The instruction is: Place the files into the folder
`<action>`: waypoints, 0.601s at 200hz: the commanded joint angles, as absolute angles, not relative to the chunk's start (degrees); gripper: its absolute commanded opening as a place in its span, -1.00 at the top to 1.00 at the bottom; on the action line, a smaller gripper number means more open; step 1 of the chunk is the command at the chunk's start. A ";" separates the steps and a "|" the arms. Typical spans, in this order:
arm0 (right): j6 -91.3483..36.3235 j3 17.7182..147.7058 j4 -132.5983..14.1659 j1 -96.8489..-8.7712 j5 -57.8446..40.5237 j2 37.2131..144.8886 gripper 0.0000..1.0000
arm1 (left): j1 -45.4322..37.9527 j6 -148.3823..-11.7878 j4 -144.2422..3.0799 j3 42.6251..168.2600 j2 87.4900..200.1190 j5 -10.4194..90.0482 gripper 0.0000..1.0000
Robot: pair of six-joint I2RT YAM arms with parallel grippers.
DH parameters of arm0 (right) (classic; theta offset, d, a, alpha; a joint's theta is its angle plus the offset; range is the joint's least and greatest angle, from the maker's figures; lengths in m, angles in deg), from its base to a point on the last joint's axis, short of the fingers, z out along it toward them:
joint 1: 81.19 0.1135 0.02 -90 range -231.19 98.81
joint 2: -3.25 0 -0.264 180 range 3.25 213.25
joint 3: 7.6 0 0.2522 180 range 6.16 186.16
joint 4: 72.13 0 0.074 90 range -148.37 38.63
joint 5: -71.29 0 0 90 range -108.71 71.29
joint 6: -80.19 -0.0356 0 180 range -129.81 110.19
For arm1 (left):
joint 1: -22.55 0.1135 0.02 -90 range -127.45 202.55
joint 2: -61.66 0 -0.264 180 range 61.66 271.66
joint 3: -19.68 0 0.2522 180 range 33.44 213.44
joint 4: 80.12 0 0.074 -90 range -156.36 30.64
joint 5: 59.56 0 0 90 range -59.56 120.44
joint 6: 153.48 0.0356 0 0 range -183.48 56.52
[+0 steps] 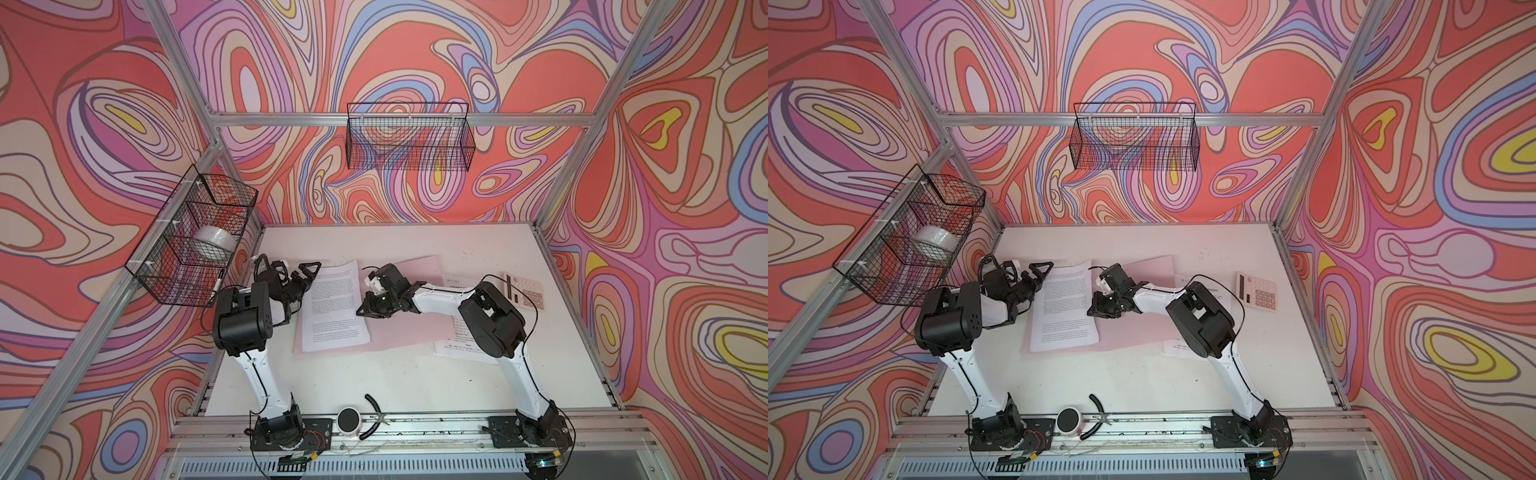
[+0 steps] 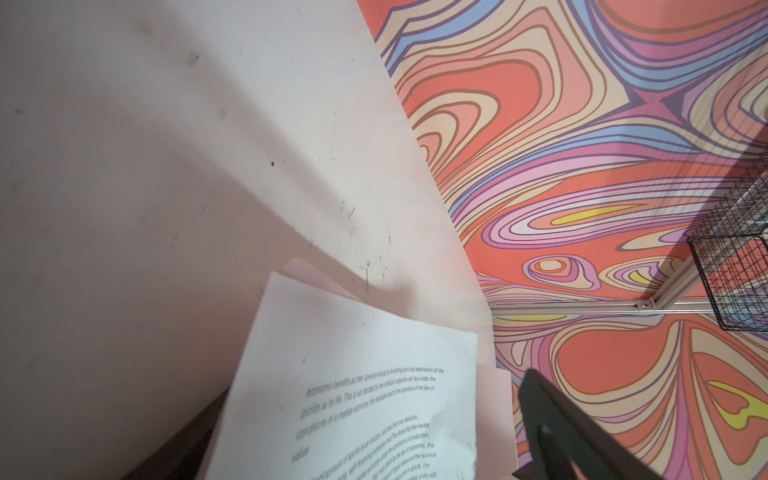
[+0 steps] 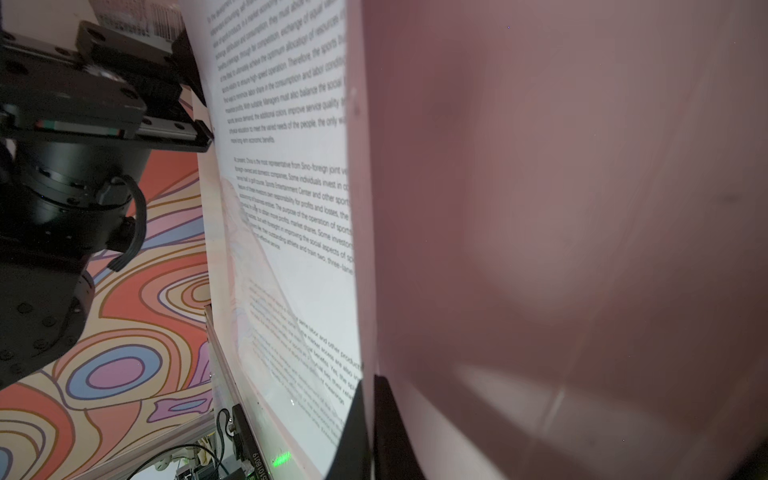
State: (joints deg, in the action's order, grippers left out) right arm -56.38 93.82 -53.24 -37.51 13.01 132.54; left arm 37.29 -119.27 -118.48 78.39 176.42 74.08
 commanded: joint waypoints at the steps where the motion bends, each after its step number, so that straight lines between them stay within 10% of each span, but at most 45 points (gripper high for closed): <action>1: -55.76 92.48 -52.65 -37.24 13.04 131.57 1.00 | 37.84 -119.55 -120.94 78.09 177.06 73.94 -0.94; 120: -69.71 84.24 -65.56 -36.86 13.60 129.60 1.00 | 37.84 -119.64 -121.91 76.87 176.40 72.60 -0.95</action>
